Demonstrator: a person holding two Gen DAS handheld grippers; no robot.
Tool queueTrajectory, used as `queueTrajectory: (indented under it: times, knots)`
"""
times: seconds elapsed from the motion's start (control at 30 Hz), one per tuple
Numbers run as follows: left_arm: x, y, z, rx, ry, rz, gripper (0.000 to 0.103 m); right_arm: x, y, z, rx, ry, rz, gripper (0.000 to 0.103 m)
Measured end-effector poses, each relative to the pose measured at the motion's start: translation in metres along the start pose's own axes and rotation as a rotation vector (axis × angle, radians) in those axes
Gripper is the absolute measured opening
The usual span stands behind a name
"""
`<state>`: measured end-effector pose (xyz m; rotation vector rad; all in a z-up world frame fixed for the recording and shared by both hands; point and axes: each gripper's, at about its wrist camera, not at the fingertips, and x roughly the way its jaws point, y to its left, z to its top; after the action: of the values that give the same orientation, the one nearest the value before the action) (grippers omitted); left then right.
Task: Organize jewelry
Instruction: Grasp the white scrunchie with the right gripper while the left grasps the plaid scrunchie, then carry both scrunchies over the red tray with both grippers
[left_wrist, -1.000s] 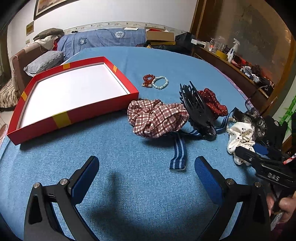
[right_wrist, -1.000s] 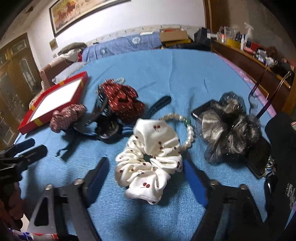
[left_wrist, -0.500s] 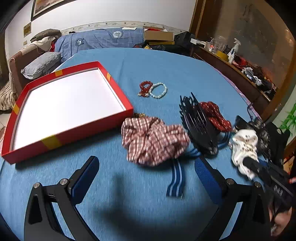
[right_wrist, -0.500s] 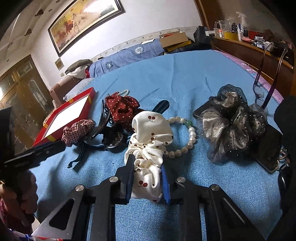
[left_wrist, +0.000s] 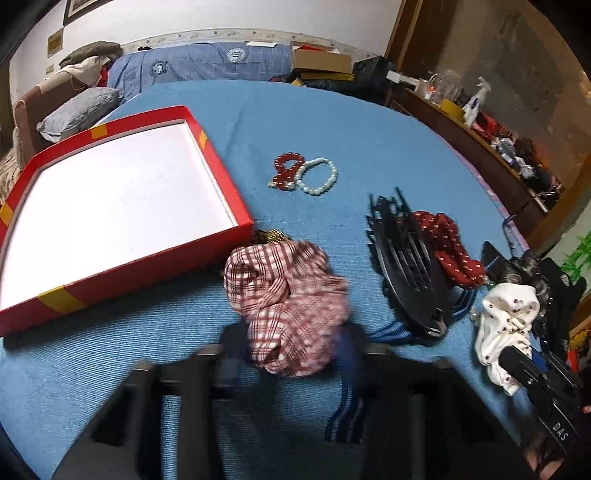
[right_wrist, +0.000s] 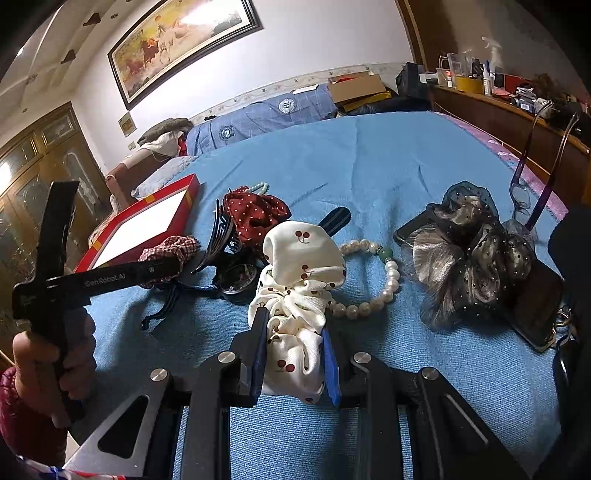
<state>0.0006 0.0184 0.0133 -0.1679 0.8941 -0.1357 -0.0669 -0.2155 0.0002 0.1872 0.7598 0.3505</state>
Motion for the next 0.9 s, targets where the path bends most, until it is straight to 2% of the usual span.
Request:
queueTrajectory:
  times: [0.03, 0.13, 0.53, 0.9]
  knots:
    - [-0.003, -0.002, -0.001, 0.002, -0.008, -0.008, 0.019, 0.000, 0.000, 0.000, 0.002, -0.002, -0.001, 0.029]
    - [-0.010, -0.008, -0.006, 0.030, -0.042, 0.006, 0.018, -0.001, -0.001, 0.000, 0.001, -0.008, 0.001, 0.029]
    - [-0.049, -0.028, -0.015, 0.080, -0.134, -0.023, 0.018, -0.010, -0.001, -0.003, -0.005, -0.046, 0.007, 0.029]
    - [-0.065, -0.038, -0.019, 0.109, -0.165, -0.043, 0.018, -0.014, -0.004, -0.003, 0.000, -0.061, 0.004, 0.029]
